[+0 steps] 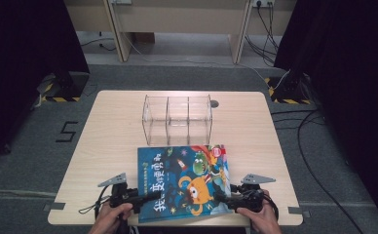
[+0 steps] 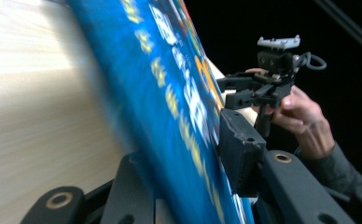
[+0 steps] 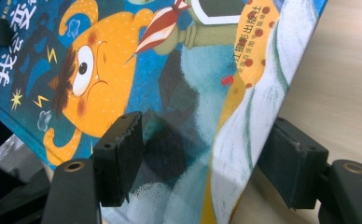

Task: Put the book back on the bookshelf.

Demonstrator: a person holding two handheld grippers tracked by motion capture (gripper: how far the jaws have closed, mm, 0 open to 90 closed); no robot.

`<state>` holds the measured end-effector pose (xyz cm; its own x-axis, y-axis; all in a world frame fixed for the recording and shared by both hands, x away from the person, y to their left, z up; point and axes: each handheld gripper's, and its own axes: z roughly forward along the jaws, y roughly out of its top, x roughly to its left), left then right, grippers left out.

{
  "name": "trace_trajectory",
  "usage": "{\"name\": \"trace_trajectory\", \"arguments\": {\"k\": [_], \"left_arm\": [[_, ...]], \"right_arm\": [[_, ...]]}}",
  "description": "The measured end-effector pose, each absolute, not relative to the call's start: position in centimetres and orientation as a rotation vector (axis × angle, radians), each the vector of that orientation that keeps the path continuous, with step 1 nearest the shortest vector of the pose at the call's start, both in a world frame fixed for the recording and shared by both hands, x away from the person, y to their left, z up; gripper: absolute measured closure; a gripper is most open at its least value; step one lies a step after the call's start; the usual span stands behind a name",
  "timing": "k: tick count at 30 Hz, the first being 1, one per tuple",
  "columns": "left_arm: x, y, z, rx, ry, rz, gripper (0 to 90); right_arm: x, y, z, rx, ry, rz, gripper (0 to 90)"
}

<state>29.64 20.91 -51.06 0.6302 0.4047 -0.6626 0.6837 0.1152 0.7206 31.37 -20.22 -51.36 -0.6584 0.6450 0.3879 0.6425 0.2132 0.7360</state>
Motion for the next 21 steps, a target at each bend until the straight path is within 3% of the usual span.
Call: {"name": "trace_trajectory", "arguments": {"k": [1, 2, 7, 14, 21], "left_arm": [[29.7, 21.1, -50.7, 1.521, 0.943, -0.250, 69.8], [29.8, 21.4, -50.3, 1.531, 0.937, -0.250, 70.8], [29.9, 21.5, -49.8, 1.539, 0.995, -0.264, 70.6], [29.8, 21.8, -49.3, 1.548, 0.999, -0.264, 71.0], [29.6, 23.1, -45.7, 1.626, 0.948, -0.228, 74.6]], "right_arm": [[31.3, -20.1, -51.4, 1.316, 2.450, 1.498, 34.2], [31.2, -20.3, -51.5, 1.314, 2.444, 1.548, 42.1], [31.2, -20.9, -51.2, 1.275, 2.414, 1.504, 52.0], [31.2, -21.3, -51.5, 1.291, 2.412, 1.492, 50.3], [31.2, -23.1, -51.9, 1.359, 2.357, 1.549, 47.4]]}}
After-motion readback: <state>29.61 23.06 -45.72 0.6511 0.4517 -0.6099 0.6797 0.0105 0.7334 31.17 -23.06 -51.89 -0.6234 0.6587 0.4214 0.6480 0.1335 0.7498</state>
